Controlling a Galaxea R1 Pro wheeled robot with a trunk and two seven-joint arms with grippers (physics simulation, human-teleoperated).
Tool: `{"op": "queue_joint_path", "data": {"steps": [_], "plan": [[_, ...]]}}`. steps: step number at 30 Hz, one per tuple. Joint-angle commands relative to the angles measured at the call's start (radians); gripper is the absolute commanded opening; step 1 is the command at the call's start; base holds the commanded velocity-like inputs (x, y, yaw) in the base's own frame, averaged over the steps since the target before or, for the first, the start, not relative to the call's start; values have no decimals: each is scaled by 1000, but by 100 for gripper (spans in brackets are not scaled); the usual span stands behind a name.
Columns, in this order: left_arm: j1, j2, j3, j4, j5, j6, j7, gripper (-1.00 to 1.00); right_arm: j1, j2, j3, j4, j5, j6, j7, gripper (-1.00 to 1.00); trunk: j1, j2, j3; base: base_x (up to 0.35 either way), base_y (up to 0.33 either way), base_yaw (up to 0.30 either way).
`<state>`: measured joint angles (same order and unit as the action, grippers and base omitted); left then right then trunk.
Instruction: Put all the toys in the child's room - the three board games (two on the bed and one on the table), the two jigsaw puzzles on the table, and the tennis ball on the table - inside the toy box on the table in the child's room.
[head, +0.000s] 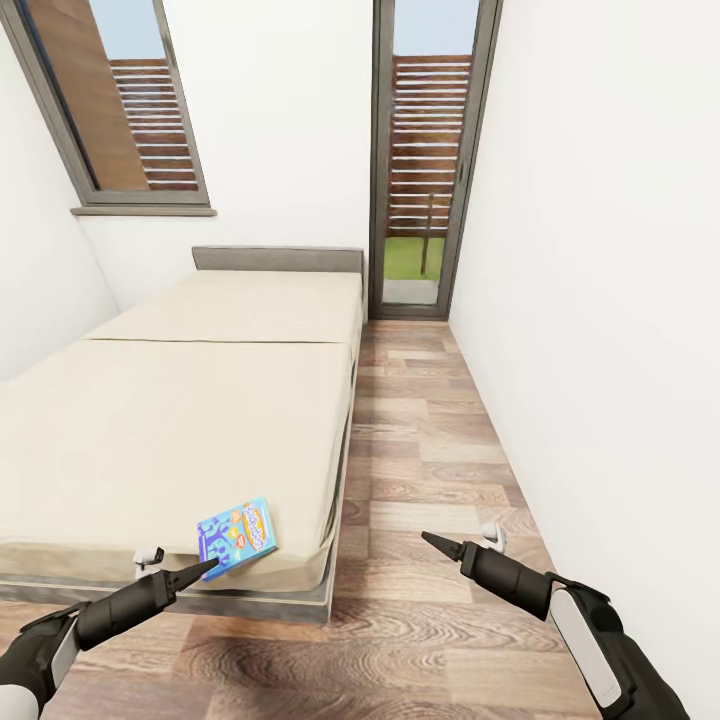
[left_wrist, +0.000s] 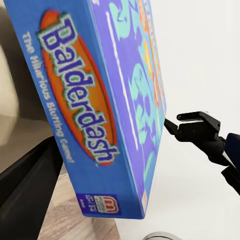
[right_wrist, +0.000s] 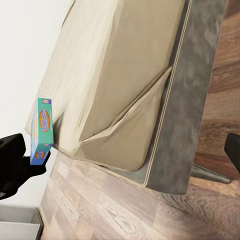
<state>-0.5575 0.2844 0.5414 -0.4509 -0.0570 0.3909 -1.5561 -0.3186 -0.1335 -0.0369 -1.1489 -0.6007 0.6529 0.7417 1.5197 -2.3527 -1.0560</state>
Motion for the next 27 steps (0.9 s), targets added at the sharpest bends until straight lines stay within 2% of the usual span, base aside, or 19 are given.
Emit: {"op": "queue_joint_path", "data": {"steps": [1,13,14,27], "plan": [[-1,-1,5,0,-6,10,-4,100,0,0,-1,0,-4,7,1,100,0,0,-1,0,-2,0],[-1,-1,5,0,-6,9,-4,100,0,0,1,3,-4,7,0,100,0,0,-1,0,0,0],[-1,-1,5,0,-6,8,-4,-100,0,0,1,3,-4,7,0,100,0,0,-1,0,0,0],[-1,1,5,0,-4,9,-5,-100,0,0,2,3,-4,6,-1,100,0,0,-1,0,0,0]]}}
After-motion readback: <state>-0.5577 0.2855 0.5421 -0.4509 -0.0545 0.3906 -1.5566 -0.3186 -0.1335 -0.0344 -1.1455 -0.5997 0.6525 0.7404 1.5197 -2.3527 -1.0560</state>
